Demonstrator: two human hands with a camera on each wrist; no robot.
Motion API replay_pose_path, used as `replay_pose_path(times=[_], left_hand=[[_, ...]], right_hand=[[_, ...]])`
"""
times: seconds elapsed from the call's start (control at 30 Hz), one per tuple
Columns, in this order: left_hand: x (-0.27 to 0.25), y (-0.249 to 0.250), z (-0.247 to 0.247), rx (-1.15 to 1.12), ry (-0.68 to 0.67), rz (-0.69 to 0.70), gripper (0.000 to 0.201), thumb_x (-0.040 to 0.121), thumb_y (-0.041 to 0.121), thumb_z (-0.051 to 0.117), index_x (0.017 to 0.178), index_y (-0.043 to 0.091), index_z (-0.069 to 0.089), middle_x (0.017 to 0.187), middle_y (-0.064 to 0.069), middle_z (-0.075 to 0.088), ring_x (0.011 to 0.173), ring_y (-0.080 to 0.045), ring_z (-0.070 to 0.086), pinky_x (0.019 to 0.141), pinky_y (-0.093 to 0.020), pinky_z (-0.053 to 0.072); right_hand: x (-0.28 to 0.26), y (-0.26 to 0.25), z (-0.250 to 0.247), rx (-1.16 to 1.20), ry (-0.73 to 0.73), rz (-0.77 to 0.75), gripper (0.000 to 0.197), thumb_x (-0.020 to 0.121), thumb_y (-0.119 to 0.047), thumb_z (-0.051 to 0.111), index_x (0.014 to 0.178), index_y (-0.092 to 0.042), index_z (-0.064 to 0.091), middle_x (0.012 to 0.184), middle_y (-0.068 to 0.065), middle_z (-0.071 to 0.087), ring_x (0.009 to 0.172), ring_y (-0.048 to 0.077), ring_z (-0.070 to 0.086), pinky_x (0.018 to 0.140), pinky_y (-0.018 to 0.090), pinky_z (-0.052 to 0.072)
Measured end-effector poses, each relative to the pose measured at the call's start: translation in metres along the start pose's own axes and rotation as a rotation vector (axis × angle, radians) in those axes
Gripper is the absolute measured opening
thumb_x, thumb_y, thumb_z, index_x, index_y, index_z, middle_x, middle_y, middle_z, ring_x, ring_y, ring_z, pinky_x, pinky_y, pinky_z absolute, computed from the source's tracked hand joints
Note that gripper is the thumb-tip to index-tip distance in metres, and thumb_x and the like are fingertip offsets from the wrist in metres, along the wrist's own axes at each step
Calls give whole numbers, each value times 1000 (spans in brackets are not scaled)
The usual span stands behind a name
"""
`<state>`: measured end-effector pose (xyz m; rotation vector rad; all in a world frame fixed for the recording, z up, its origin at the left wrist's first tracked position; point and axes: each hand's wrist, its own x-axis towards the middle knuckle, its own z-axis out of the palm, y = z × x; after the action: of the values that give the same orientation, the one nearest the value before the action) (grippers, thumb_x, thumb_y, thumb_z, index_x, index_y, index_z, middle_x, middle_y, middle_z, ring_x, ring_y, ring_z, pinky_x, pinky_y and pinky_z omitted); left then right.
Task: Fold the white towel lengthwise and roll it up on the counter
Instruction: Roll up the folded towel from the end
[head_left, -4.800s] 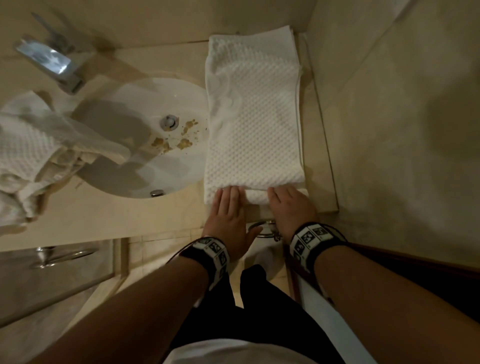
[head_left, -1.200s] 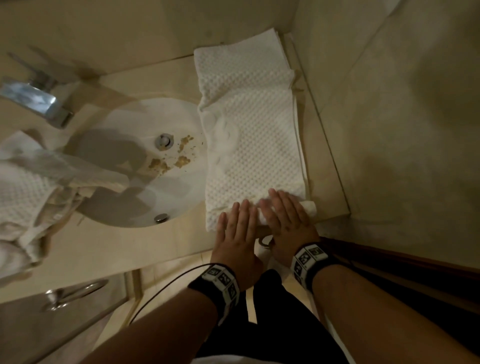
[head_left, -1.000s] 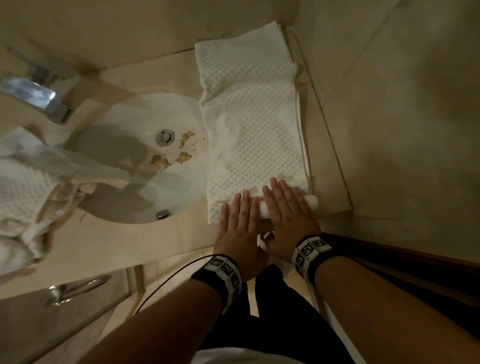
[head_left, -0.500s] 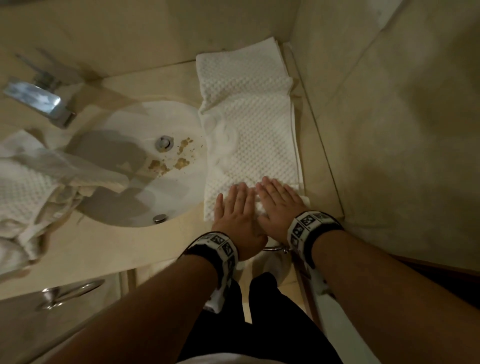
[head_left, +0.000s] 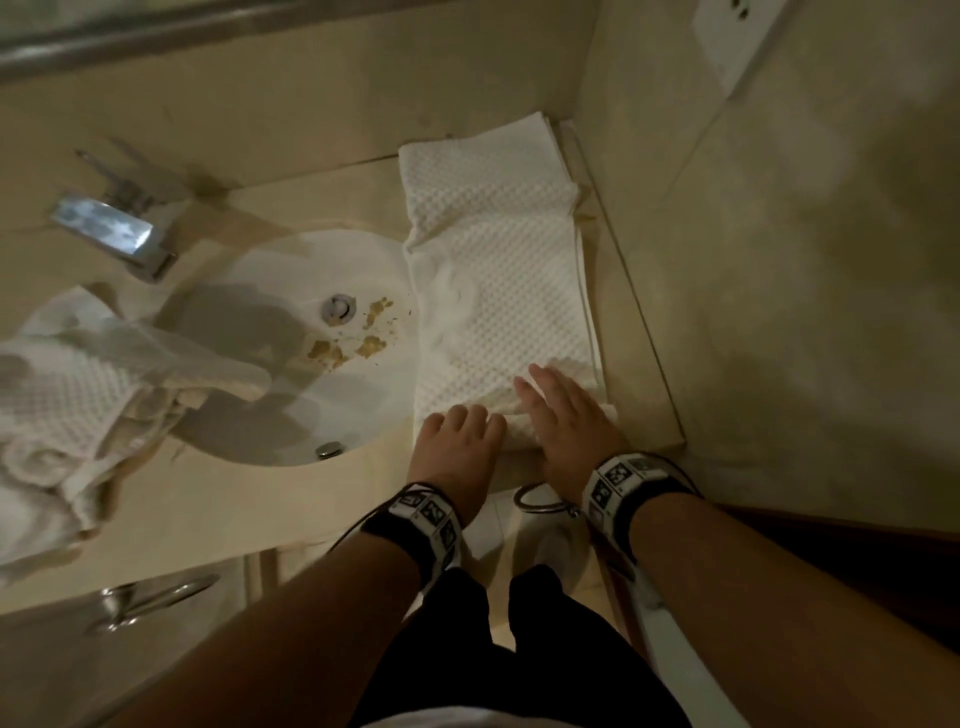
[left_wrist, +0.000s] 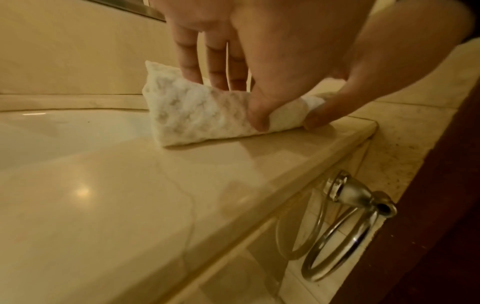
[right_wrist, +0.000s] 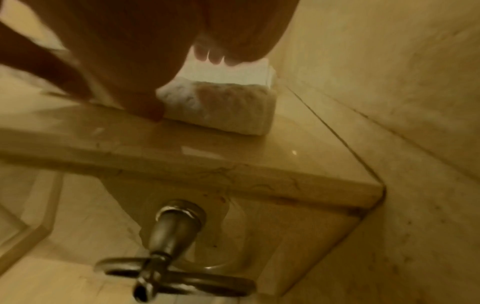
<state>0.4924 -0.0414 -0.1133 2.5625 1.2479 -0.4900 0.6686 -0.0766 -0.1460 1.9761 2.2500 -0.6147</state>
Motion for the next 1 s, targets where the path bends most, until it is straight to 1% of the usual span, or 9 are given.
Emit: replay_pose_path(times=[0.07,0.17,0.27,0.4,0.47,0.57,0.7,0.8,1.0], left_hand=[[3,-3,-1,-4,-37,1,52,91,19,54,139,20,38,135,-4,45,121,-28,43,102,-39,36],[13,-6,-7,-27,-87,-16,57,89,17,62,140,23,38,135,-4,46,121,-28,45,97,-37,40],[29,-14,-18,-81,-94,-41,40,92,18,62,129,26,47,126,-2,52,115,-26,52,83,-36,45],[59,-36,-46,-213,-227,-85,35,95,23,62,130,29,59,123,-1,62,112,-25,60,89,-36,51],[68,-43,-56,-258,-287,-108,30,96,28,62,126,30,61,123,-1,63,111,-25,59,88,-35,45],[69,-39,-58,-150,-271,-107,26,96,34,61,122,35,59,119,1,60,110,-25,56,91,-40,38],[42,-15,-31,17,-87,-97,56,91,28,58,144,20,41,135,-7,45,123,-30,45,107,-48,37],[20,0,4,60,-80,-111,93,84,36,50,158,5,3,153,-13,16,141,-38,20,122,-59,7],[21,9,23,-81,-12,-109,86,74,57,50,145,12,32,135,-9,37,116,-33,37,109,-49,24]], right_hand=[[-10,3,0,-94,167,-85,56,77,-18,65,131,-19,52,133,8,50,117,31,49,99,43,42],[-13,6,-1,-155,194,-113,40,73,-18,74,110,-20,59,102,2,56,89,25,52,79,37,44],[-1,8,-6,-163,154,-84,37,71,-14,72,105,-18,57,98,2,55,88,26,54,77,38,45],[24,10,-30,-72,-34,-16,31,88,-17,52,118,-15,57,117,6,57,109,29,53,86,39,44],[36,13,-43,36,-139,63,33,92,-25,58,124,-20,56,124,2,55,116,25,49,92,37,42],[49,21,-52,110,-215,149,32,86,-35,70,116,-28,62,112,0,63,104,22,58,86,36,49],[65,24,-65,125,-304,155,20,87,-38,67,104,-28,69,98,-1,69,89,21,65,78,35,53],[75,22,-75,88,-394,119,31,89,-40,68,115,-23,70,107,0,70,98,21,64,83,33,51],[55,22,-72,52,-477,136,37,85,-44,71,117,-25,71,107,-1,71,96,18,64,79,30,49]])
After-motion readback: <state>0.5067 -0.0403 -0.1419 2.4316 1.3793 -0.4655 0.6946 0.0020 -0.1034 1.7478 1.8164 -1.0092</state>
